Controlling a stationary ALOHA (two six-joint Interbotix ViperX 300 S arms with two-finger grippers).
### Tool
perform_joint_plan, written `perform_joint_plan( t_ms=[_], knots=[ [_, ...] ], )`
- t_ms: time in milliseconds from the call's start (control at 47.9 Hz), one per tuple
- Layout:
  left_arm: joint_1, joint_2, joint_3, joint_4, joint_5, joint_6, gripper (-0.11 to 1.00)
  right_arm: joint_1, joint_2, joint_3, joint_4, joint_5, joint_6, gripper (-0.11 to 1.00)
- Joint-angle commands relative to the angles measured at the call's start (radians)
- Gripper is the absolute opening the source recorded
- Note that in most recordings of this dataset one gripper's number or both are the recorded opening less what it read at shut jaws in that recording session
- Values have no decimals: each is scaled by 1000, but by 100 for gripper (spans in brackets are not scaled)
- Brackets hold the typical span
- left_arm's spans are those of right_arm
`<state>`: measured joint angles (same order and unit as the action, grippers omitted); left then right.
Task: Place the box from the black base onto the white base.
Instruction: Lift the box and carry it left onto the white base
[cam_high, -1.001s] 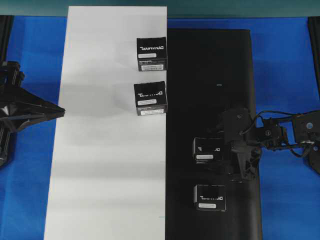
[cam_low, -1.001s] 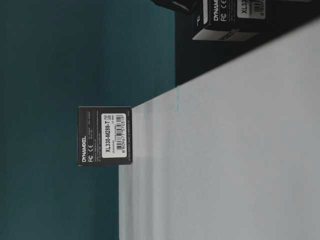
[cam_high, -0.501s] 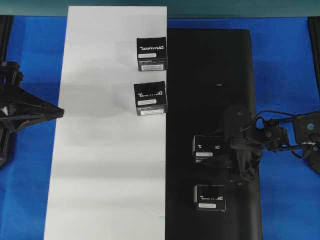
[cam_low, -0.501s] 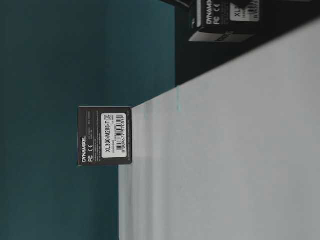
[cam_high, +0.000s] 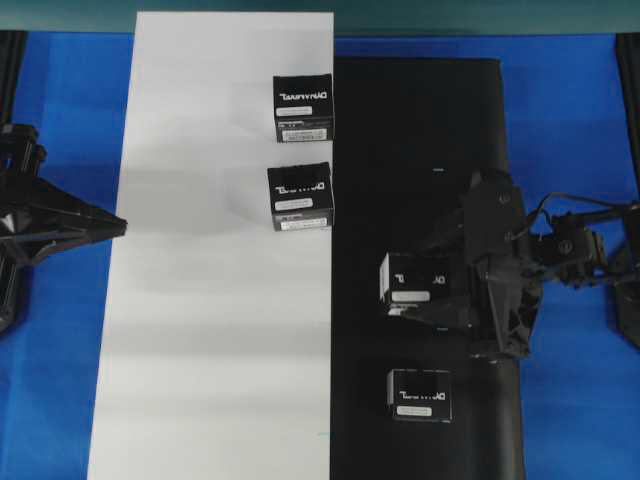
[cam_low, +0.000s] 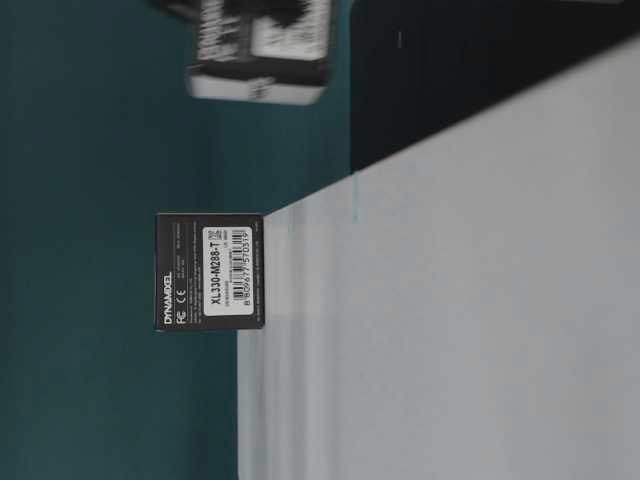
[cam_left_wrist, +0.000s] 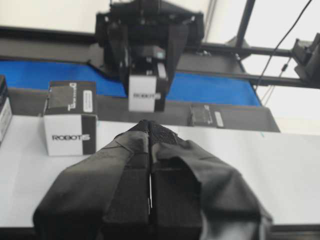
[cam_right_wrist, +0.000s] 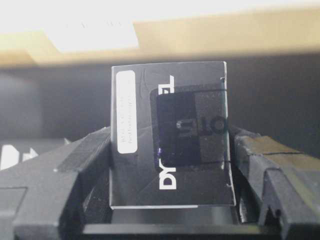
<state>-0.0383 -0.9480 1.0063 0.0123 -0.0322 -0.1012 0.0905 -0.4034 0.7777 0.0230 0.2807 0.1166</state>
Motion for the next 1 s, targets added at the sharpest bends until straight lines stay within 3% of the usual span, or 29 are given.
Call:
perform_joint_plan(
  t_ms=[0,209,981],
  knots=[
    [-3,3,-31,2,-5,-2,-7,2,-2,-81,-8,48,-9,58],
    [-3,2,-29,2,-5,0,-7,3,41,-204,-11,127,-23,58],
    [-8,-6,-29,3,44,-2,-7,8,299,-499,-29,138,-26,57]
  ],
)
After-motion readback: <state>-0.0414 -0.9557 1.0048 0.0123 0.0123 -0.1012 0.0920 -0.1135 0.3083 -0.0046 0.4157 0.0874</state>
